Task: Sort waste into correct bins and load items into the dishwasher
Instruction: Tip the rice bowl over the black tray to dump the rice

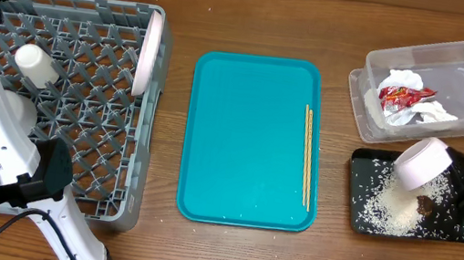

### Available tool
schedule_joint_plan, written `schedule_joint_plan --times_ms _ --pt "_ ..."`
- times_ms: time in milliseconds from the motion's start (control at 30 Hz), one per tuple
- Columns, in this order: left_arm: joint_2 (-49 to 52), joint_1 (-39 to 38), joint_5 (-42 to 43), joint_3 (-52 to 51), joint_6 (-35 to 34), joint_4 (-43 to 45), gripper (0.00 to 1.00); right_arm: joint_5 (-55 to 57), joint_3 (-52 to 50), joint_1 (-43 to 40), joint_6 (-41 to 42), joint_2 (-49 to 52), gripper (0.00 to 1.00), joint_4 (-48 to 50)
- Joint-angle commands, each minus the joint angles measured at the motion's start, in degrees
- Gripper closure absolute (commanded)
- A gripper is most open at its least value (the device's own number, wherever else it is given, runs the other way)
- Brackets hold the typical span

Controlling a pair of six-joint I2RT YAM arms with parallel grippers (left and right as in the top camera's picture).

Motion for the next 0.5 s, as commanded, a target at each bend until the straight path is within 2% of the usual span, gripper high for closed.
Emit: schedule_joint_plan --times_ms 0,67,133,167,200,233,300,333,367,467 --pt "-1.4 0.2 0.2 -0.2 0.8 -0.1 0.00 -0.3 0.2 0.0 2.0 -0.3 0.96 -3.5" --pt "-1.4 0.2 0.2 -0.2 0.8 -0.1 0.00 -2.1 0.2 0.0 -0.3 -0.3 0.96 -1.9" --pt "-1.4 0.2 0.2 -0.2 0.8 -0.1 0.00 -1.9 0.2 -0.2 4.0 -0.3 0.96 3.8" --pt "-1.4 0.2 0.2 -0.2 0.8 -0.1 0.00 -0.1 0.2 -0.1 7.7 -0.3 0.96 3.1" --pt "-1.4 0.2 0.2 -0.2 0.8 -0.1 0.00 0.2 0.2 -0.1 7.7 -0.3 0.96 1.1" --pt "-1.4 0.2 0.2 -0.2 0.8 -0.1 0.00 -0.6 0.2 0.0 4.0 -0.3 0.96 -2.8" --pt "-1.4 0.2 0.2 -0.2 0.8 -0.1 0.00 -3.5 0.2 0.0 -2.4 -0.3 0.96 -3.0" --pt "-1.4 0.2 0.2 -0.2 0.8 -0.1 0.00 -4.0 0.2 -0.1 -2.8 -0.3 0.96 -0.8" --pt "-1.4 0.2 0.2 -0.2 0.8 -0.1 0.00 -2.1 0.2 -0.1 1.9 -0.3 0.96 0.7" --pt "-1.4 0.2 0.2 -0.2 0.8 -0.1 0.00 -3.1 0.2 0.0 -2.6 -0.3 0.96 -6.4"
